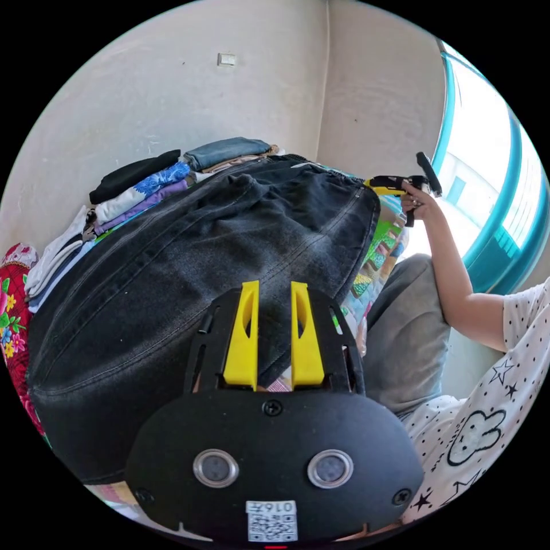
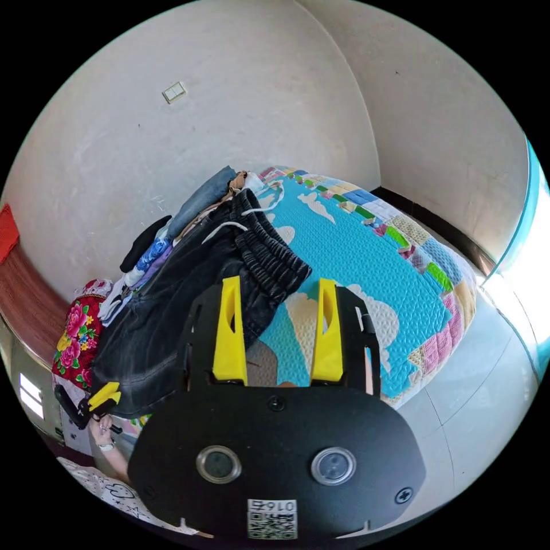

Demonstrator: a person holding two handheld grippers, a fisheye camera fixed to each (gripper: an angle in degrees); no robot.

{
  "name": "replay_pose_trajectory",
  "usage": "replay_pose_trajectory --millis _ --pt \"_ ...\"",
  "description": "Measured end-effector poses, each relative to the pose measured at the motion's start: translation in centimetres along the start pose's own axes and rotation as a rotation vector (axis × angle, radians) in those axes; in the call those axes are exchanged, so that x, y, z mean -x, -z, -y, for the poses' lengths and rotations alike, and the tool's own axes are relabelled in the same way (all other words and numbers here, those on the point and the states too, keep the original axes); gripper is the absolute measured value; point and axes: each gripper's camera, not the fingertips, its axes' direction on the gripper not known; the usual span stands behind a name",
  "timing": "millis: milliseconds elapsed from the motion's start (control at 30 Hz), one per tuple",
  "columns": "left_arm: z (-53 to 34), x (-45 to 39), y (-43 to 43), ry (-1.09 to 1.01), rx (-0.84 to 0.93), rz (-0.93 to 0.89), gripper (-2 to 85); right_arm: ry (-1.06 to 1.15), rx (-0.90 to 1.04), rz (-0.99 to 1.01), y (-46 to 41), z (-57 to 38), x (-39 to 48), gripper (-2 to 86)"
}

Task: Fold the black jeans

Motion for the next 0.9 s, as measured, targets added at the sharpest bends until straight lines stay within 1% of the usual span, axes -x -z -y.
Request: replay_pose_trajectory --millis 67,200,300,333,367,467,633,700,733,767,800,833,900 --pt "0.6 -1.5 -0.4 -0.026 0.023 0.012 8.4 0.013 0.022 -0.060 -0.1 -0.1 0.0 11.8" --pt "1.8 -4.0 -0.6 -0.036 0.008 0.007 8.4 0.074 0.023 -0.091 0.4 -0.4 0.5 9.4" --pt "2.7 -5.3 -0.7 -0.058 0.024 0.027 8.5 0.055 -0.043 -0.034 2.6 -0.9 -0.3 6.1" --pt "2.9 -5.5 -0.7 -0.066 0.028 0.031 8.5 0.019 -0.108 -0.008 3.9 -1.5 -1.1 4.8" --pt "3.2 -6.1 -0.9 -0.091 0.039 0.032 8.5 0.013 -0.151 0.062 5.1 -2.1 -1.8 4.3" --pt "4.2 -7.4 -1.6 -0.130 0.044 0.024 9.1 0.004 -0.200 0.143 7.9 -3.3 -2.6 3.7" --pt "6.3 -10.3 -4.7 -0.224 0.090 -0.043 8.6 0.037 -0.238 0.016 10.5 -4.4 0.3 3.6" --pt "7.1 -11.5 -5.8 -0.240 0.091 -0.024 4.0 0.045 -0.200 -0.009 9.5 -4.1 0.9 3.9" --pt "7.3 -11.7 -5.9 -0.254 0.090 -0.049 2.8 0.020 -0.140 -0.031 8.3 -3.9 0.8 4.2" --pt "7.8 -11.9 -6.1 -0.262 0.097 -0.145 0.5 0.000 -0.061 -0.085 7.1 -3.8 0.8 4.9" --pt "8.4 -12.0 -6.5 -0.254 0.116 -0.227 0.1 -0.006 -0.033 -0.117 6.6 -3.9 0.9 5.3" --pt "8.7 -12.1 -6.8 -0.263 0.129 -0.272 -0.2 -0.005 -0.028 -0.134 6.6 -4.2 1.4 5.4" --pt "9.8 -12.3 -6.9 -0.314 0.120 -0.468 0.1 -0.005 -0.073 -0.085 7.6 -4.5 2.3 5.2"
